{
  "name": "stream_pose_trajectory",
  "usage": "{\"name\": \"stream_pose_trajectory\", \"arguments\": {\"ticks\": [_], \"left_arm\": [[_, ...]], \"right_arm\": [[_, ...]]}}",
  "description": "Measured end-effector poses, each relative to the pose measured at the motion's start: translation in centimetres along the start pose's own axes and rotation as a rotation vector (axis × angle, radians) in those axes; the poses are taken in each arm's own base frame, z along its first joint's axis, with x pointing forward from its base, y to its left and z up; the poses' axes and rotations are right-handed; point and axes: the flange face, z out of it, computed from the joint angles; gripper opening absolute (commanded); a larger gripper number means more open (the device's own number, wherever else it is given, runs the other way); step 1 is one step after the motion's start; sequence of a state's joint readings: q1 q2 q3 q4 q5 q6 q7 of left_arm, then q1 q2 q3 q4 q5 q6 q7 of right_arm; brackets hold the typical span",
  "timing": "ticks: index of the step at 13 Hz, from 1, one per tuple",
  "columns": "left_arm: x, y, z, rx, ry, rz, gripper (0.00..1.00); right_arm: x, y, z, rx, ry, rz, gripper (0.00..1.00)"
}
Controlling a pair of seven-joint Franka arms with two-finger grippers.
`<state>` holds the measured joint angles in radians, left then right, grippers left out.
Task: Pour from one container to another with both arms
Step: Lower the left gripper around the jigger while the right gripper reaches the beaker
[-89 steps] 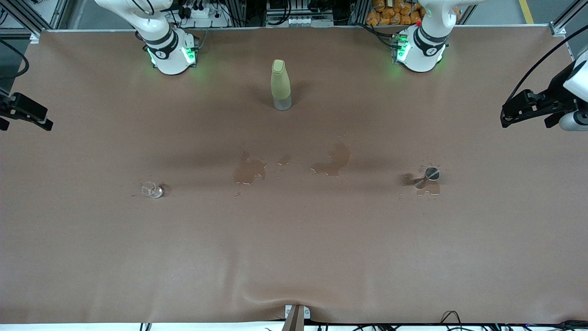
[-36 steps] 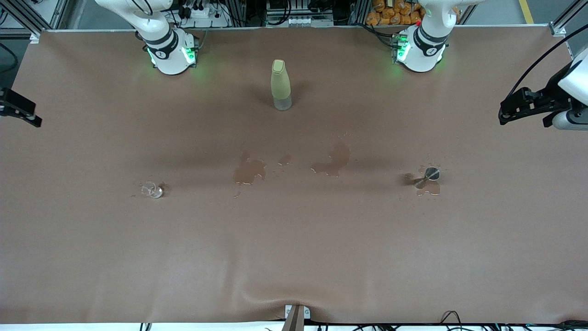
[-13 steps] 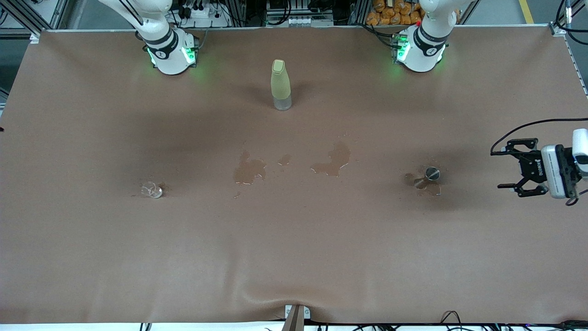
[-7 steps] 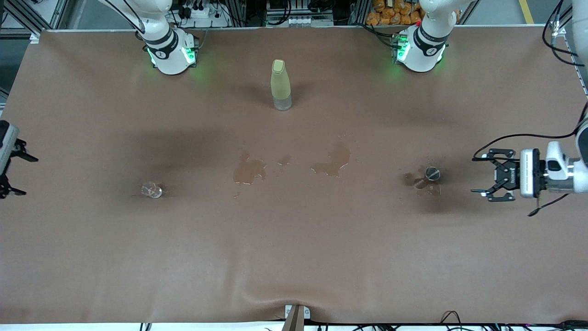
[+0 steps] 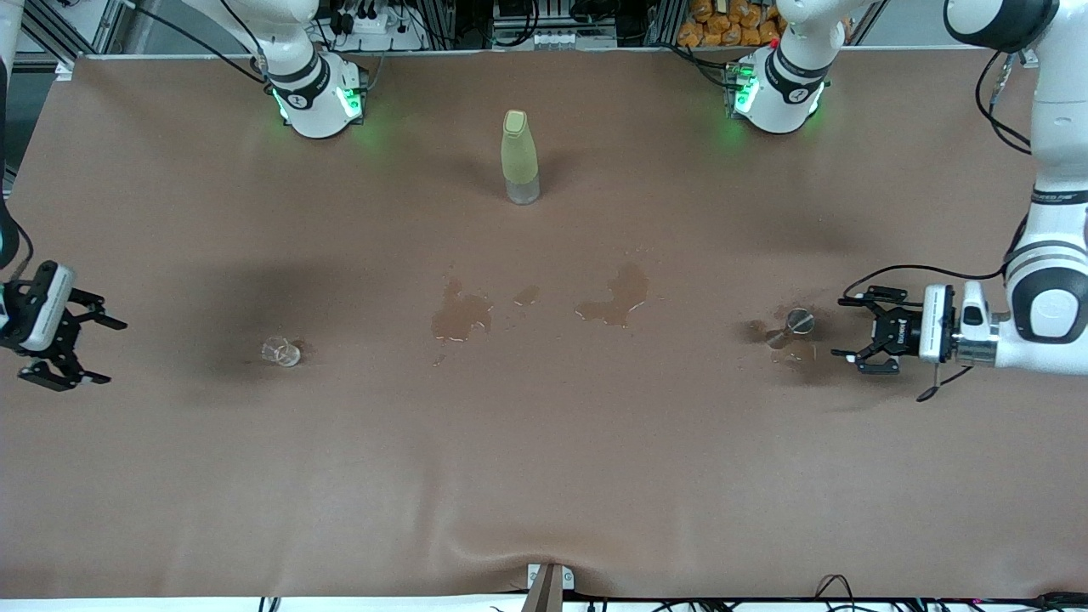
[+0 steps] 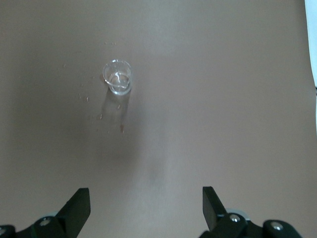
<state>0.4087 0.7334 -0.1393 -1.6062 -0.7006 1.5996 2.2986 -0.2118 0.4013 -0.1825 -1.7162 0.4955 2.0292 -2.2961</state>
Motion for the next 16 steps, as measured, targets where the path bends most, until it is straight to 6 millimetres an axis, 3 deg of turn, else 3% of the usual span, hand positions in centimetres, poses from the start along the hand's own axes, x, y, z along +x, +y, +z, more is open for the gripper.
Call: {"name": "stream_pose_trajectory", "arguments": {"ticks": [5, 9, 14, 16], "left_arm": [[-2.7, 0.0, 3.7, -0.013, 0.087, 0.039, 1.00], [-4.6, 0.0, 5.8, -0.019, 0.122, 0.060, 1.00], [-5.7, 0.0, 7.2, -0.009, 0.157, 0.067, 1.00], [-5.7, -0.1, 7.4, -0.008, 0.160, 0.067, 0.91]], "right_arm": [[-3.7, -4.0, 7.1, -0.058, 0.266, -0.050, 1.00], [-5.1, -6.7, 11.8, -0.057, 0.458, -0.022, 1.00], [-5.7, -8.6, 15.1, -0.066, 0.640, 0.047, 1.00], [-6.1, -9.1, 15.9, -0.088, 0.684, 0.061, 1.00]]}}
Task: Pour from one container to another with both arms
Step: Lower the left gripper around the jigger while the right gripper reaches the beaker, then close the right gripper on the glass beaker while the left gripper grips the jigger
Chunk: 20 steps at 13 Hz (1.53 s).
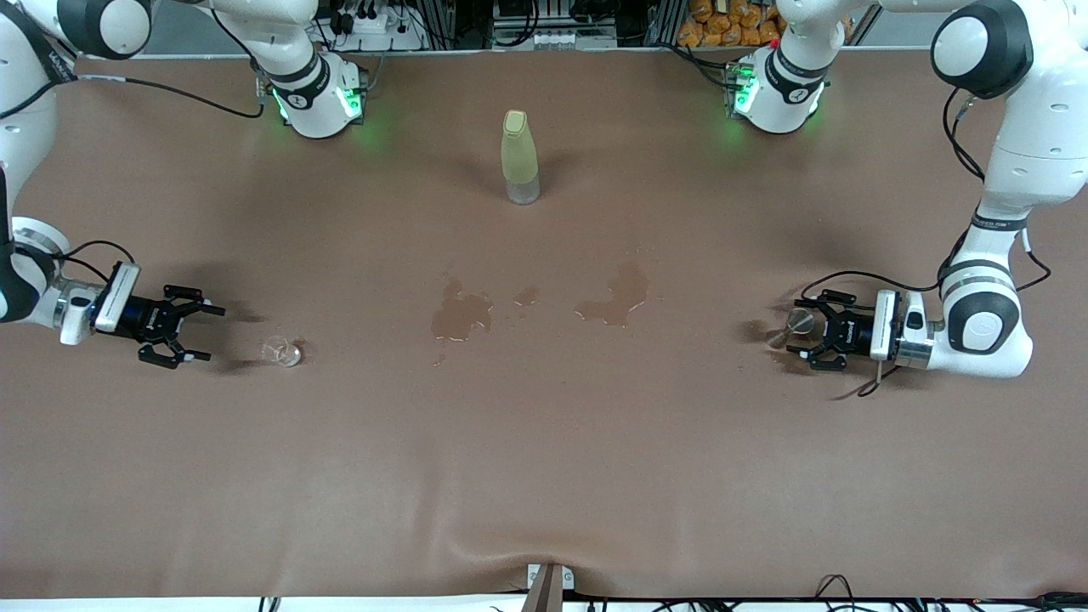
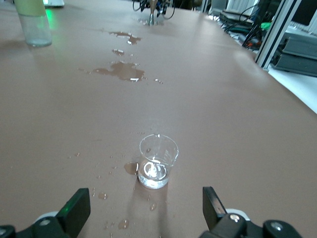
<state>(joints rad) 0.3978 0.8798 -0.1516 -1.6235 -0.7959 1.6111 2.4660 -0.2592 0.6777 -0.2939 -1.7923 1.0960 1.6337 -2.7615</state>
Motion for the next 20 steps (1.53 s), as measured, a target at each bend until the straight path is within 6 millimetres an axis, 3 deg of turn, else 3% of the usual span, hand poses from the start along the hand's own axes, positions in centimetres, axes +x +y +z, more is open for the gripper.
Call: {"name": "stream_pose_trajectory", "arguments": {"ticks": [3, 9, 12, 17, 20], "left_arm": [[-0.2, 0.0, 0.1, -0.001, 0.003, -0.001, 0.77], [-0.2, -0.1, 0.3, 0.005, 0.012, 0.001, 0.74], [-0.1, -0.2, 0.4, 0.012, 0.019, 0.001, 0.58], [0.0, -0.3, 0.5, 0.014, 0.022, 0.002, 0.41], [0.1, -0.4, 0.6, 0.015, 0.024, 0.003, 0.15]], "right_arm": [[-1.9, -0.8, 1.0, -0.062, 0.066, 0.016, 1.00], [-5.7, -2.3, 4.4, -0.135, 0.190, 0.082, 1.00], [-6.8, -2.7, 5.3, -0.157, 0.213, 0.086, 1.00], [-7.1, -2.5, 5.9, -0.177, 0.227, 0.080, 1.00], [-6.9, -2.1, 7.6, -0.188, 0.256, 0.075, 1.00]]}}
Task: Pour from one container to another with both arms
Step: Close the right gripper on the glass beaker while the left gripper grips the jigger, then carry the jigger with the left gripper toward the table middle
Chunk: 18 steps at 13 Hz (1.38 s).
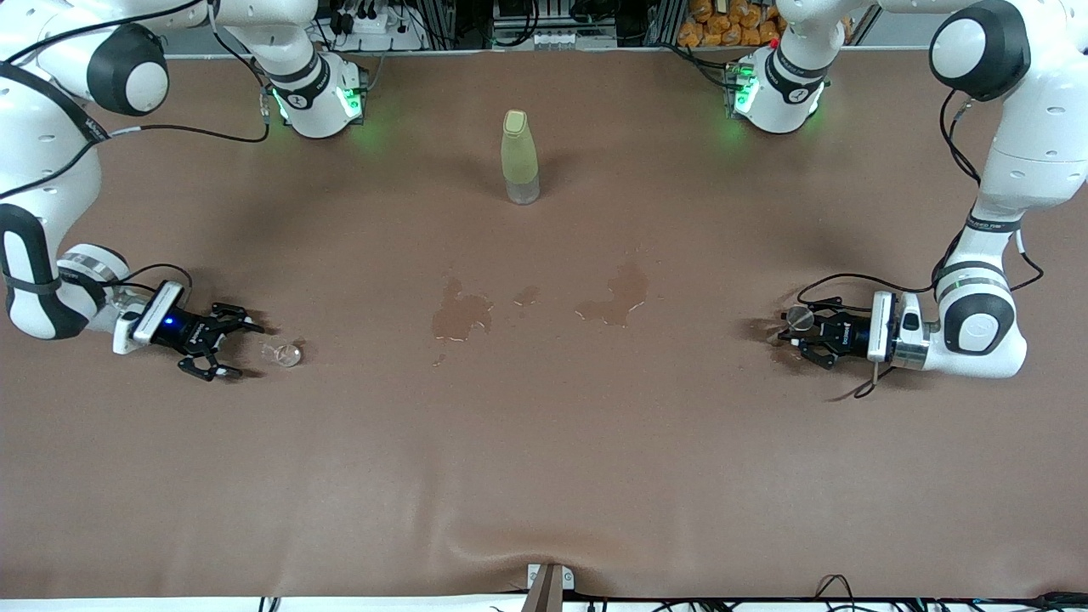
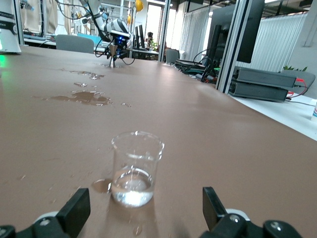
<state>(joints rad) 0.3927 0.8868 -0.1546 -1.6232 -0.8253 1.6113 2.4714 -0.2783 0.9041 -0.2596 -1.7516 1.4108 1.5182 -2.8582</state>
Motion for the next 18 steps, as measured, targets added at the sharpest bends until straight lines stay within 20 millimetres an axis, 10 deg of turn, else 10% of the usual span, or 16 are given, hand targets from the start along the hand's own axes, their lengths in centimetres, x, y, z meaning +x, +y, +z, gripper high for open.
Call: {"name": "stream_pose_trajectory", "arguments": {"ticks": [2, 9, 18], "left_arm": [[0.2, -0.2, 0.1, 0.005, 0.006, 0.004, 0.00], [0.9, -0.8, 0.8, 0.000, 0.013, 0.019, 0.00], [8.8, -6.0, 5.7, 0.047, 0.163, 0.078, 0.00]], "right_arm": [[-0.4, -0.1, 1.0, -0.006, 0.014, 0.004, 1.00], [-1.4, -0.4, 4.5, -0.010, 0.041, 0.010, 1.00], [-1.2, -0.2, 7.9, 0.008, 0.039, -0.002, 1.00]]}}
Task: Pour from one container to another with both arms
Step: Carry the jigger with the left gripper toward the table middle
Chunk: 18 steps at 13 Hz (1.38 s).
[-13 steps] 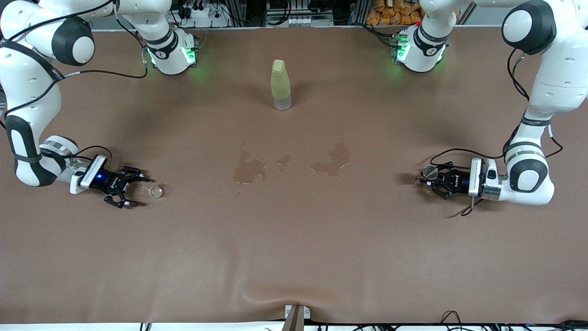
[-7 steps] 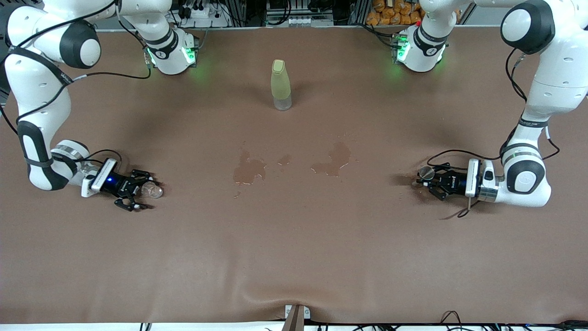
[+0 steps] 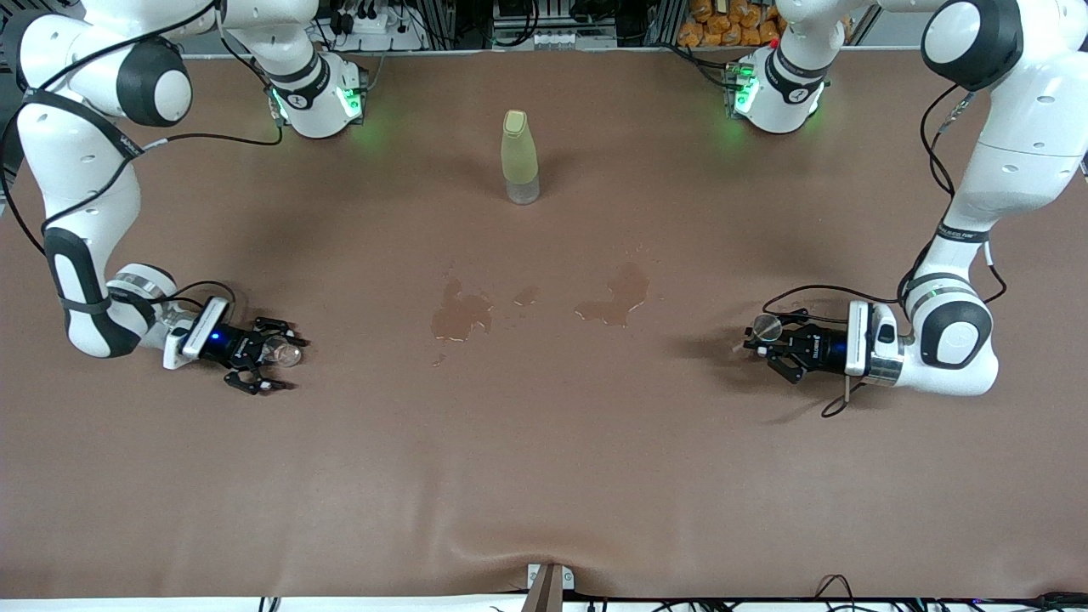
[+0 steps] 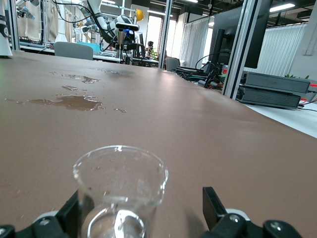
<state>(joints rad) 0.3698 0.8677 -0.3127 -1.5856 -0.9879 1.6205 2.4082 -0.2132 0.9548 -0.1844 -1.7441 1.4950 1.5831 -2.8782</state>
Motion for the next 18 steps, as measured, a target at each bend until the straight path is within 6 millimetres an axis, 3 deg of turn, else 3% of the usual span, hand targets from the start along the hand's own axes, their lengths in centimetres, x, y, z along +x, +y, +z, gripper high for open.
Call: {"name": "stream_pose_trajectory", "arguments": {"ticks": [2, 6, 7, 14, 18], "left_arm": [[0.8, -1.2, 2.4, 0.011, -0.003, 0.005, 0.00], [2.8, -4.1, 8.5, 0.055, -0.011, 0.029, 0.00], [3.2, -4.5, 9.8, 0.071, -0.005, 0.028, 0.00], [4.9, -6.0, 18.0, 0.134, 0.012, 0.008, 0.00], [5.5, -6.3, 21.1, 0.161, 0.014, -0.006, 0.00]], "right_arm": [[0.0, 0.0, 0.4, 0.001, 0.003, -0.001, 0.95], [0.0, 0.0, 0.5, 0.002, 0.003, -0.001, 0.14], [0.0, 0.0, 0.5, 0.002, 0.004, 0.000, 0.03], [0.1, 0.1, 0.6, 0.003, 0.010, 0.017, 0.00], [2.5, 1.5, 1.1, 0.035, 0.072, 0.036, 0.00]]}}
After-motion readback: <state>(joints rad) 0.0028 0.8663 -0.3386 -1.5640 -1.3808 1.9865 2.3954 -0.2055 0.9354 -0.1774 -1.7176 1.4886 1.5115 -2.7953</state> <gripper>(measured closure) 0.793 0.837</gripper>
